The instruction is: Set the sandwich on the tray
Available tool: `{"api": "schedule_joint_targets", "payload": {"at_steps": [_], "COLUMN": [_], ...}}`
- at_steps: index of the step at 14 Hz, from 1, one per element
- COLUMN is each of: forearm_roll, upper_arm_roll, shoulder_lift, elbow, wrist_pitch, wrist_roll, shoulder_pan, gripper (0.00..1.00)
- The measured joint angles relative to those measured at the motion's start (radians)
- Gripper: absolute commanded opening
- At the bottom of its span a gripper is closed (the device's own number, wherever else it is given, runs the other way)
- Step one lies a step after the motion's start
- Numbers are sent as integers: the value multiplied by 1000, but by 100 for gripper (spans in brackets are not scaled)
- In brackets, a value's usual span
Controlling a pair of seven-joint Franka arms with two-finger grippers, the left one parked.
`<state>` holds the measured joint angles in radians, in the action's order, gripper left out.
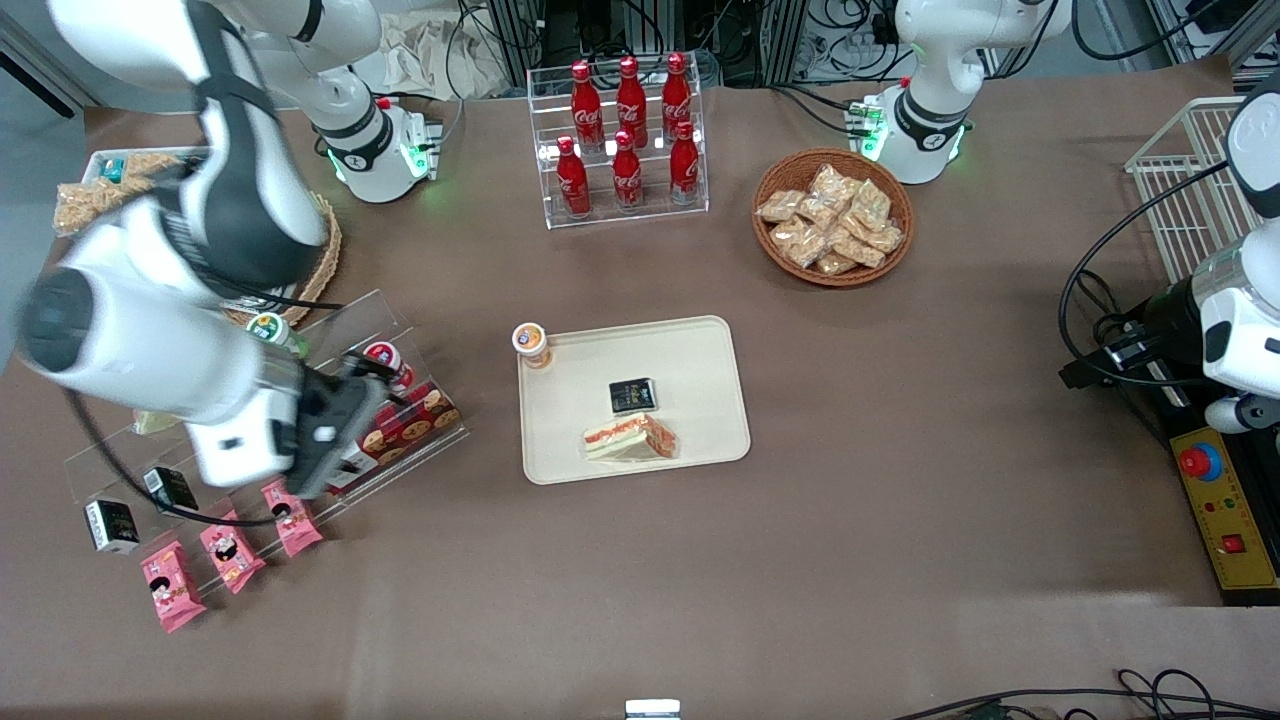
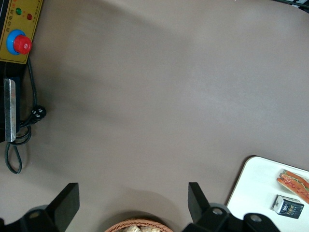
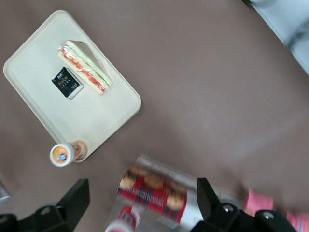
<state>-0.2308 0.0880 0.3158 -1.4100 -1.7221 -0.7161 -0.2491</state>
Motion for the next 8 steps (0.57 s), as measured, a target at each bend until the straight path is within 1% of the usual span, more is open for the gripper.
{"api": "schedule_joint_targets", "payload": {"at_steps": [1, 2, 4, 8], "forearm_roll": [11, 36, 71, 85], "upper_arm_roll": [17, 36, 66, 130], "shoulder_lift": [-21, -39, -65, -89], "elbow": [0, 0, -1, 2], "wrist_pitch": [34, 61, 82, 163], "wrist_roll": [38, 70, 117, 254], "shoulder_pan": [16, 25, 28, 27], "gripper": [99, 99, 99, 99]}}
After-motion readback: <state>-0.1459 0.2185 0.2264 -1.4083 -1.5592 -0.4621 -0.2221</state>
